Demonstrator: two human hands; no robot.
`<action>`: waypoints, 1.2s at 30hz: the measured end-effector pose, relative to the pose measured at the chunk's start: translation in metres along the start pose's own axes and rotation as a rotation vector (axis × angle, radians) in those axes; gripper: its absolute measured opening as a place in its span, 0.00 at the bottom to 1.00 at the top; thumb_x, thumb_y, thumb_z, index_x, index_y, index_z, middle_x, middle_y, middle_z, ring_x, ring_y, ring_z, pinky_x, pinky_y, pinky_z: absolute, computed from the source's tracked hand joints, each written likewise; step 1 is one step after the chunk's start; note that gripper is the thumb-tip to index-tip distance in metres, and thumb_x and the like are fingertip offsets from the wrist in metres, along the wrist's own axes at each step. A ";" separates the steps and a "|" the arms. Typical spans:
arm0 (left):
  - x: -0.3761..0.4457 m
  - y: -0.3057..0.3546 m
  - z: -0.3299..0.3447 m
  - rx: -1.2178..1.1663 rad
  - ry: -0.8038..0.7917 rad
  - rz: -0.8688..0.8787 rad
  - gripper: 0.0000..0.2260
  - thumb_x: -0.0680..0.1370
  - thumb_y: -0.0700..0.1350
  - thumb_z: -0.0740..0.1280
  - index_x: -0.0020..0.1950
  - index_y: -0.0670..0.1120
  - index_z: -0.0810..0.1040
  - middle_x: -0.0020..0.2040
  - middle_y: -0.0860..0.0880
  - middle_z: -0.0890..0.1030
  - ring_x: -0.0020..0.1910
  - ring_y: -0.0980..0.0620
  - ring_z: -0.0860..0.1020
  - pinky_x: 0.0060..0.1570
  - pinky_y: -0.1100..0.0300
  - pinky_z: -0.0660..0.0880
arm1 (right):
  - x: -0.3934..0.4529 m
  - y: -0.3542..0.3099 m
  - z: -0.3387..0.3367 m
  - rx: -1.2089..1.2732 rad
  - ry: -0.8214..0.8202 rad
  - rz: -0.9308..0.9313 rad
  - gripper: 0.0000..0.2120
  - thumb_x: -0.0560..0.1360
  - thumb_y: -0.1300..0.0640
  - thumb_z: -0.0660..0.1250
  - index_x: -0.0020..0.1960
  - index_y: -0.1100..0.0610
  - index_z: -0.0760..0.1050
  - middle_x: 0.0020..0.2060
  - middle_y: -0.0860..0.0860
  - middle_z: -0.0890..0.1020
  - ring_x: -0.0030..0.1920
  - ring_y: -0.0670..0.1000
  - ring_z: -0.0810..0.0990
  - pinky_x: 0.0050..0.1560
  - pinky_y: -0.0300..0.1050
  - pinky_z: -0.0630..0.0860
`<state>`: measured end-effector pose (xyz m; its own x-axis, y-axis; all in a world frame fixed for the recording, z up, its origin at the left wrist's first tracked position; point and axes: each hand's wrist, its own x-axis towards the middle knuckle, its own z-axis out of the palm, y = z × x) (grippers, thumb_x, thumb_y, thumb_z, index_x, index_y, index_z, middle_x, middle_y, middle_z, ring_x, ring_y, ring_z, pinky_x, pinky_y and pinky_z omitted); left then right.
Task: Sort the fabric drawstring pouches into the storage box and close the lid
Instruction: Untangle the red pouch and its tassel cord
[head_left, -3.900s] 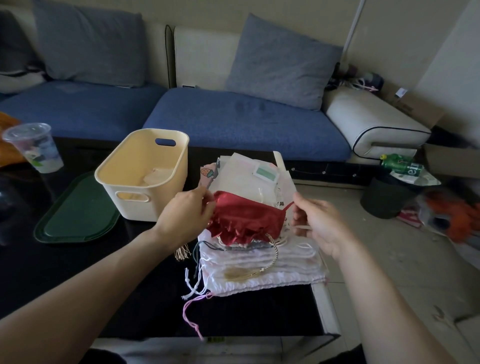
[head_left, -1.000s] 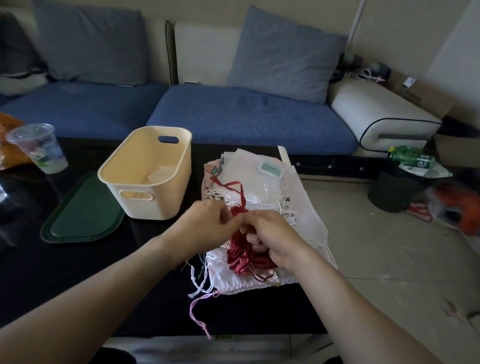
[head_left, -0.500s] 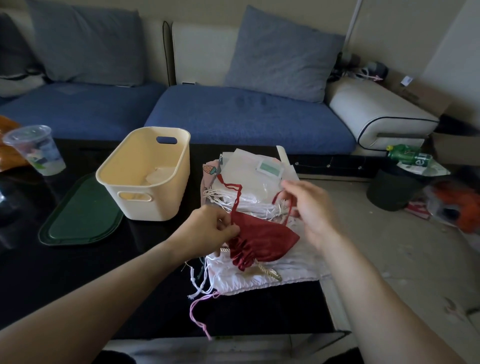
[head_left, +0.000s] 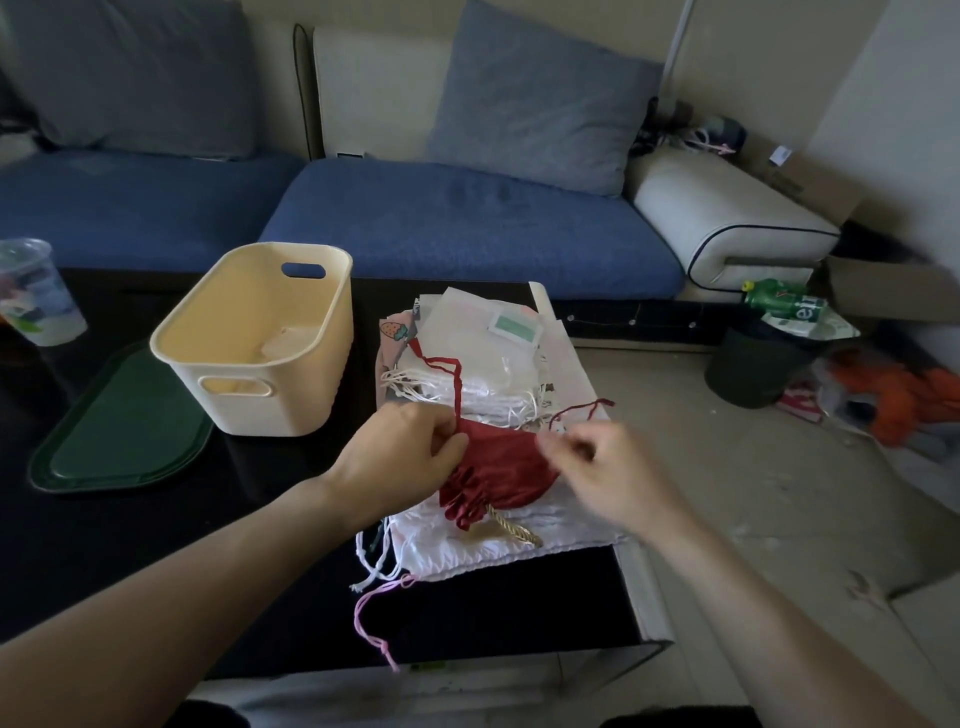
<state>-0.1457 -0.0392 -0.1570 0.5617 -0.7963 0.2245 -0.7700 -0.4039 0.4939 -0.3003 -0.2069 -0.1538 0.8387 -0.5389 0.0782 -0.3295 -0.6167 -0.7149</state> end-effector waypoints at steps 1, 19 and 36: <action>0.002 0.002 0.002 -0.023 0.010 0.057 0.14 0.78 0.47 0.69 0.34 0.45 0.74 0.33 0.52 0.76 0.32 0.55 0.74 0.34 0.58 0.70 | -0.007 -0.002 0.003 0.012 -0.088 0.014 0.19 0.79 0.45 0.67 0.37 0.58 0.81 0.25 0.46 0.79 0.26 0.44 0.75 0.29 0.39 0.69; 0.008 0.003 0.017 -0.008 -0.123 0.147 0.09 0.80 0.44 0.66 0.41 0.46 0.80 0.32 0.54 0.78 0.31 0.55 0.75 0.35 0.57 0.73 | -0.001 -0.024 0.033 0.281 0.048 0.183 0.18 0.83 0.50 0.61 0.42 0.61 0.80 0.35 0.61 0.81 0.35 0.62 0.77 0.37 0.54 0.75; 0.007 0.022 0.018 -0.589 0.159 -0.290 0.04 0.76 0.47 0.73 0.48 0.48 0.86 0.40 0.51 0.85 0.39 0.53 0.83 0.42 0.61 0.80 | 0.012 -0.031 0.029 0.533 -0.163 0.387 0.11 0.77 0.57 0.69 0.39 0.57 0.86 0.37 0.57 0.86 0.37 0.54 0.84 0.40 0.46 0.78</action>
<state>-0.1639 -0.0622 -0.1599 0.7931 -0.5986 0.1124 -0.3129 -0.2421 0.9184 -0.2675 -0.1771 -0.1511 0.7720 -0.5444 -0.3281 -0.3955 -0.0074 -0.9184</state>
